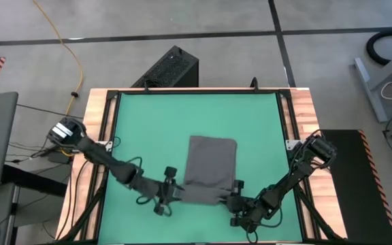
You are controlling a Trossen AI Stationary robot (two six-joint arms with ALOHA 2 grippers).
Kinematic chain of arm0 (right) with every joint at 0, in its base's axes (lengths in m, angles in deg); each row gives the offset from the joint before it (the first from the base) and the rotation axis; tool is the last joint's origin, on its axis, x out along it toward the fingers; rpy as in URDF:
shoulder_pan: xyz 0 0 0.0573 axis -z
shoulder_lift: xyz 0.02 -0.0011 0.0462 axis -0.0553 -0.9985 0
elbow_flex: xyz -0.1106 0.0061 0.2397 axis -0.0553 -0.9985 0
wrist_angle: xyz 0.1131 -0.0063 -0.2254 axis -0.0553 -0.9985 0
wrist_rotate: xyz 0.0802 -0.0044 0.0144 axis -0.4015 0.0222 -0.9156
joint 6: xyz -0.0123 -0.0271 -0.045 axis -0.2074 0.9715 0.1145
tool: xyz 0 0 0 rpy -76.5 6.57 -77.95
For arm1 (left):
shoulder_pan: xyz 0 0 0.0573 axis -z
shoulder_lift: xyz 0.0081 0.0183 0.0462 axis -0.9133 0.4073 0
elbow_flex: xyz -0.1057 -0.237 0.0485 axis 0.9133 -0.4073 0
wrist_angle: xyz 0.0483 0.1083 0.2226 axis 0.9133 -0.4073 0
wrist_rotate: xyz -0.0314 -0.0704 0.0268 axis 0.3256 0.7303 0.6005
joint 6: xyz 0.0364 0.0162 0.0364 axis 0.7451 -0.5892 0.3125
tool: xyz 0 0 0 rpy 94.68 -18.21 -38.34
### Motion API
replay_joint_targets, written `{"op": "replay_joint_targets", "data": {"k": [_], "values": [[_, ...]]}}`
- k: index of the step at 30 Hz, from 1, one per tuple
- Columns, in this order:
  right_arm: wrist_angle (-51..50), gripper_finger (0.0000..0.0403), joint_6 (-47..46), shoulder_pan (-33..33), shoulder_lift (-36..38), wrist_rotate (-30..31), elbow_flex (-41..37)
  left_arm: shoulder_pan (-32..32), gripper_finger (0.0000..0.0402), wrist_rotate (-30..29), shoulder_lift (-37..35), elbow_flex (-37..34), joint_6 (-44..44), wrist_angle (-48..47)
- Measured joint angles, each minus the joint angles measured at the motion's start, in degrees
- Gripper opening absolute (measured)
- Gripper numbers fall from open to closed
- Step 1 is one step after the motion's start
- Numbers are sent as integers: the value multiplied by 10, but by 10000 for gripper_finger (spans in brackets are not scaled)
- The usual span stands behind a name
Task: Roll towel into tight, uniform cylinder
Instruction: Roll the gray towel
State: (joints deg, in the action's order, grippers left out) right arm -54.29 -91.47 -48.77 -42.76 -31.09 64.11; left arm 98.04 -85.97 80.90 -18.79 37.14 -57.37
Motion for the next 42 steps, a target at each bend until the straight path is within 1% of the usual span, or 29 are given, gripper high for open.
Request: {"op": "replay_joint_targets", "data": {"k": [3,5,10,15,17,20,22,23,25,27,29,30,32,35,37,39,42], "values": [[1,63,-5,0,0,-2,0,26,161,-3,16,0,25,0],[1,63,-6,1,0,-2,0,31,161,-9,31,0,31,-3],[9,64,-12,7,0,-5,0,20,164,-14,75,0,47,7],[23,65,-14,7,-1,-7,-1,-6,188,-2,130,0,70,58],[27,64,-14,7,-1,-11,-1,-13,198,-8,143,1,67,75],[30,62,-16,7,-1,-18,-1,-23,203,-33,155,6,23,54],[31,62,-28,6,-1,-19,-1,-30,192,-43,154,6,-17,32],[32,61,-32,4,-1,-19,-1,-34,180,-43,154,7,-37,22],[32,61,-32,3,-1,-19,-1,-42,145,-34,152,7,-73,9],[32,61,-42,1,0,-19,-1,-51,95,-14,151,7,-99,7],[32,60,-56,0,2,-21,-1,-60,38,26,146,6,-119,13],[32,60,-68,-1,2,-22,-1,-65,21,54,140,6,-131,16],[29,60,-105,-6,8,-27,-1,-82,16,146,129,5,-172,24],[34,60,-167,-13,21,-47,-1,-113,12,312,105,5,-250,25],[36,60,-195,-20,34,-52,0,-132,10,400,96,5,-299,29],[39,60,-222,-28,47,-52,0,-142,9,454,92,5,-337,40],[48,60,-269,-29,57,-52,0,-149,10,507,91,6,-409,59]]}}
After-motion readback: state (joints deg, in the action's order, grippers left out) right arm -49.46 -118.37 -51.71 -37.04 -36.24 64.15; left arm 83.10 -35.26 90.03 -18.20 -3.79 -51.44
